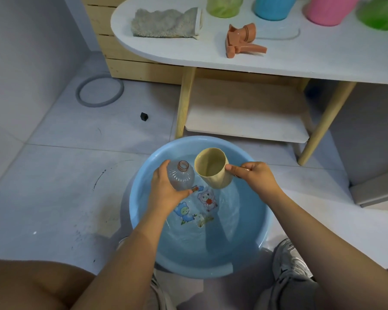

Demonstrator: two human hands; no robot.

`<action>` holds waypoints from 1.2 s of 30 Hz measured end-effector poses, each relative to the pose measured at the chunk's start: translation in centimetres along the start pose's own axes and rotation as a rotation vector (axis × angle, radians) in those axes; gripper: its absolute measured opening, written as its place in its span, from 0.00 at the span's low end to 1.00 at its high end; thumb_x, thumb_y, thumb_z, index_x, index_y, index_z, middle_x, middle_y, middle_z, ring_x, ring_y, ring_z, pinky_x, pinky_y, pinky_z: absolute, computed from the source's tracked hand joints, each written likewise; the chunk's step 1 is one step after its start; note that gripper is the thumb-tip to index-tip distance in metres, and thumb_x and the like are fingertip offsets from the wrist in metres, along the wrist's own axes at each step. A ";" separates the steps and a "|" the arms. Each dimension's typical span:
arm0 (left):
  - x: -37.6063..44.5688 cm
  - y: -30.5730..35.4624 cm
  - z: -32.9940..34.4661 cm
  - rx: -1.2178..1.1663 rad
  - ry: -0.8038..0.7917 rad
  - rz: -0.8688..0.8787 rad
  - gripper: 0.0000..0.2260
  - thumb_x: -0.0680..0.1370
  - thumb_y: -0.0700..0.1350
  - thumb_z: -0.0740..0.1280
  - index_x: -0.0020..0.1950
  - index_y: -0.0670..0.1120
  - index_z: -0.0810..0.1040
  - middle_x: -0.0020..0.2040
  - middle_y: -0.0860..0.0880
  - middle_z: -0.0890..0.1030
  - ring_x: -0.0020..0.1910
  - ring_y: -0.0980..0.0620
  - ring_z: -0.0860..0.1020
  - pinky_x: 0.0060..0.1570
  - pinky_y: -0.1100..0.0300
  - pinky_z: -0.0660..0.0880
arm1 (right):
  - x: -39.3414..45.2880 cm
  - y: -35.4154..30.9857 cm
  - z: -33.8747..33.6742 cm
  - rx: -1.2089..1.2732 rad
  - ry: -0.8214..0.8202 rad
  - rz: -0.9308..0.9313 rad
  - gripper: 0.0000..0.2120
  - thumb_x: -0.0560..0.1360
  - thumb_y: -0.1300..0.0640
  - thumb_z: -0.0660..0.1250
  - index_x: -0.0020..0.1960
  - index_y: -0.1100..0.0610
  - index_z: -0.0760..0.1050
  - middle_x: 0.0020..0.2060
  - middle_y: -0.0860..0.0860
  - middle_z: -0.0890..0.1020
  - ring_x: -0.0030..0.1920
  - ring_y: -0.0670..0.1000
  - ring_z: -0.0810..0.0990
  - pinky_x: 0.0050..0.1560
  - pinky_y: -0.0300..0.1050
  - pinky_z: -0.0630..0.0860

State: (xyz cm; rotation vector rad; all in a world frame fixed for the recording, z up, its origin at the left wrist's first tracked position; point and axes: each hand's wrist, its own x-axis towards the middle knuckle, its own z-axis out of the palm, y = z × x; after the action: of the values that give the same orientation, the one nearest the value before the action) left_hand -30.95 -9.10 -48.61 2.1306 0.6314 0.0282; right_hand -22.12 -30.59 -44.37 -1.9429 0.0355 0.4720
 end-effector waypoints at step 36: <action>0.3 -0.3 1.7 -0.026 -0.024 0.016 0.45 0.61 0.48 0.80 0.71 0.53 0.59 0.67 0.48 0.66 0.66 0.47 0.67 0.63 0.49 0.70 | -0.8 -3.5 0.8 -0.449 0.188 -0.452 0.24 0.69 0.45 0.72 0.33 0.67 0.78 0.29 0.61 0.78 0.38 0.52 0.65 0.36 0.39 0.57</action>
State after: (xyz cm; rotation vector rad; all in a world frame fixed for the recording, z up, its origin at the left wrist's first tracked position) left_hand -30.39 -10.05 -49.92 2.1084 0.5975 0.0197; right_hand -22.23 -28.51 -41.30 -2.3406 -0.4125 -0.0115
